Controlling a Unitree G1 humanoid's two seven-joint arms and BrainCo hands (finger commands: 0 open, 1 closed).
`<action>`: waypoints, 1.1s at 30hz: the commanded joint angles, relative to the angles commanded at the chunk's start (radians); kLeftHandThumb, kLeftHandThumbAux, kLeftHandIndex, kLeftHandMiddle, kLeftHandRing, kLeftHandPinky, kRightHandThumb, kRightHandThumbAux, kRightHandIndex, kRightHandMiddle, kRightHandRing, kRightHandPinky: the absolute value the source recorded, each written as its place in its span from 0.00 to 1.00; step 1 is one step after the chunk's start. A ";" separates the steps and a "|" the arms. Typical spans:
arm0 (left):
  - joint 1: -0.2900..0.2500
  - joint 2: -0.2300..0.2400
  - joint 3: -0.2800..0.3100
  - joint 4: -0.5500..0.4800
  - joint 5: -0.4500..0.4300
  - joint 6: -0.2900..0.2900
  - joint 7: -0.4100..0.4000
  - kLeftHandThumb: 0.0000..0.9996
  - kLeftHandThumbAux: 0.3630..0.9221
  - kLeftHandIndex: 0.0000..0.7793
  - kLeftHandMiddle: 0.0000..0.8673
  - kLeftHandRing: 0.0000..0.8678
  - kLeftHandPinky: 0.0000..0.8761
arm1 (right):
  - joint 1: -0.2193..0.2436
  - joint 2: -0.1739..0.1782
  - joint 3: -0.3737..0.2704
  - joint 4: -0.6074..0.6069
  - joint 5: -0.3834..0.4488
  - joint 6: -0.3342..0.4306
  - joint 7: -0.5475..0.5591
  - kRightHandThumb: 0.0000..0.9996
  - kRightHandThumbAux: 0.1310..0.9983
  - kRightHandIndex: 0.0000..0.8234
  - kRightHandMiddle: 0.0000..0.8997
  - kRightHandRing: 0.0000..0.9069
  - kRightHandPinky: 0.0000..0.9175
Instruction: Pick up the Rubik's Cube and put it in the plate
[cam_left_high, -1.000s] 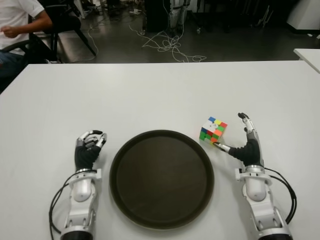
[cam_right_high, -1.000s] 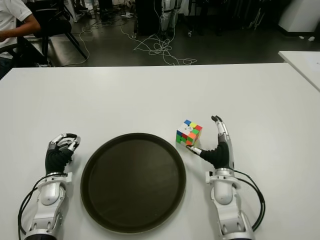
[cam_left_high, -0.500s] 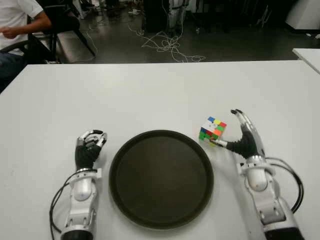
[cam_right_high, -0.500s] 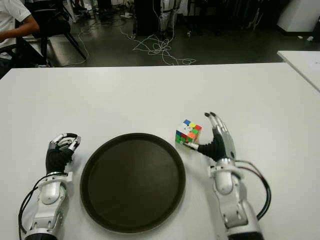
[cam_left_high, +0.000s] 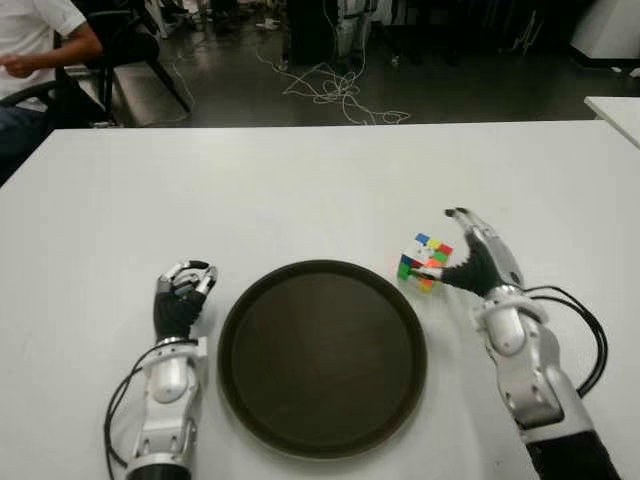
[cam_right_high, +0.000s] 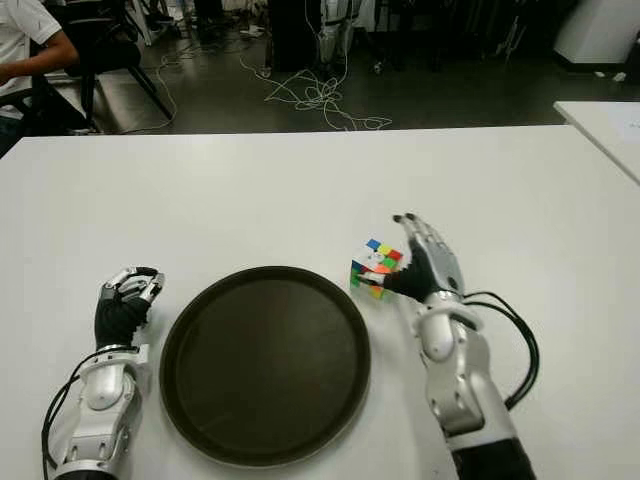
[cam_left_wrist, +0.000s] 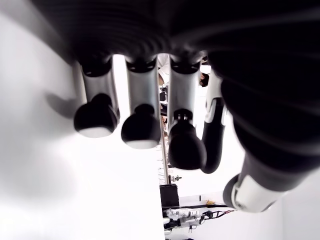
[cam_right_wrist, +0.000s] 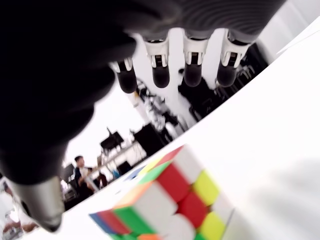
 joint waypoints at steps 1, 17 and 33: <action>0.000 -0.001 0.001 0.001 0.000 -0.002 0.002 0.72 0.60 0.57 0.94 0.97 0.96 | -0.004 -0.003 0.005 0.000 -0.004 0.007 0.007 0.00 0.58 0.00 0.00 0.00 0.05; -0.002 -0.013 0.009 0.031 -0.014 -0.061 0.007 0.72 0.60 0.57 0.93 0.96 0.95 | -0.088 -0.010 0.088 0.101 -0.026 0.011 -0.007 0.00 0.71 0.00 0.00 0.00 0.01; -0.007 0.001 0.000 0.053 0.000 -0.070 0.001 0.72 0.60 0.57 0.93 0.95 0.93 | -0.183 0.034 0.098 0.267 0.014 -0.035 -0.062 0.00 0.77 0.00 0.00 0.00 0.03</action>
